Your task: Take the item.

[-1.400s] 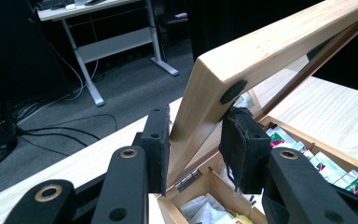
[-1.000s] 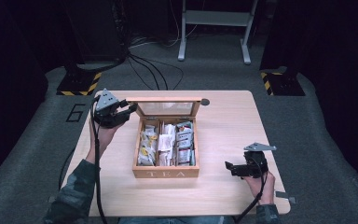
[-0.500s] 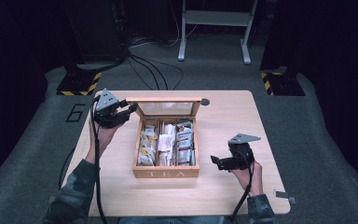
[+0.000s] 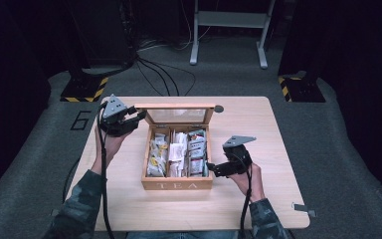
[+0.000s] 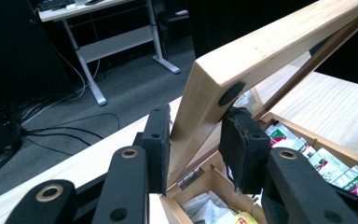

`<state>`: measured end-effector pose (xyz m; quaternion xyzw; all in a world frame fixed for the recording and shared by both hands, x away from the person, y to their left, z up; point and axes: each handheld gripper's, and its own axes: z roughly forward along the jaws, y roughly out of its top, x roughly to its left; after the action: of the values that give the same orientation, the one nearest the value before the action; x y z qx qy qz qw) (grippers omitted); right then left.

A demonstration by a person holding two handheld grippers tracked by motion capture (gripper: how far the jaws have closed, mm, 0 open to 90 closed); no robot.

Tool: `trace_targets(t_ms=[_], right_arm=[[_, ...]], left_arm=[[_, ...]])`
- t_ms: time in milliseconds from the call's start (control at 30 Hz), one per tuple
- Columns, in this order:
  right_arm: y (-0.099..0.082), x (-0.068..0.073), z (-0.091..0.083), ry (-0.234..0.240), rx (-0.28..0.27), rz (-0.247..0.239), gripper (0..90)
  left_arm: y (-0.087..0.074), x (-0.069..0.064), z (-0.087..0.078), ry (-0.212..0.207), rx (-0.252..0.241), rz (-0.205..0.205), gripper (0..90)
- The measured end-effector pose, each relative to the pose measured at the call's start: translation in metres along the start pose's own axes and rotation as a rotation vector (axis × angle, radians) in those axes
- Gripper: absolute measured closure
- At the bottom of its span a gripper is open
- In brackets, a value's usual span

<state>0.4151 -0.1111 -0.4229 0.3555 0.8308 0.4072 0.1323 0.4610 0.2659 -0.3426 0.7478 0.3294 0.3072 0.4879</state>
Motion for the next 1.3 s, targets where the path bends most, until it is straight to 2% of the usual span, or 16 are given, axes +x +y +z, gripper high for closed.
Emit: trace_targets(t_ms=[333,567,833,967,1067,1133,1200,1233,1300], right_arm=[[0.026,0.02,0.024,0.048,0.011,-0.069,12.8],[0.041,0.035,0.049,0.096,0.036,-0.105,15.7],[0.049,0.052,0.07,0.139,0.087,-0.16,26.2],[0.05,0.057,0.081,0.182,0.105,-0.156,32.5],[0.049,0.061,0.088,0.194,0.145,-0.135,35.2],[0.048,0.062,0.091,0.199,0.153,-0.124,37.2],[0.047,0.063,0.095,0.189,0.168,-0.112,39.9],[0.047,0.063,0.097,0.2,0.176,-0.11,41.1],[0.047,0.065,0.101,0.169,0.197,-0.115,43.6]], left_arm=[[0.0,0.0,0.001,0.004,-0.008,-0.01,63.3],[-0.001,0.0,0.0,0.001,-0.008,-0.008,63.3],[0.0,0.001,0.0,-0.003,-0.007,-0.007,63.3],[0.0,0.001,0.0,-0.003,-0.007,-0.007,63.2],[0.0,0.001,0.0,-0.004,-0.008,-0.009,63.2],[-0.001,0.001,0.0,-0.004,-0.006,-0.008,63.2],[-0.001,0.001,0.0,-0.003,-0.009,-0.009,63.2],[-0.001,0.001,0.0,-0.005,-0.009,-0.01,63.2],[-0.001,0.001,0.0,-0.009,-0.008,-0.011,63.1]])
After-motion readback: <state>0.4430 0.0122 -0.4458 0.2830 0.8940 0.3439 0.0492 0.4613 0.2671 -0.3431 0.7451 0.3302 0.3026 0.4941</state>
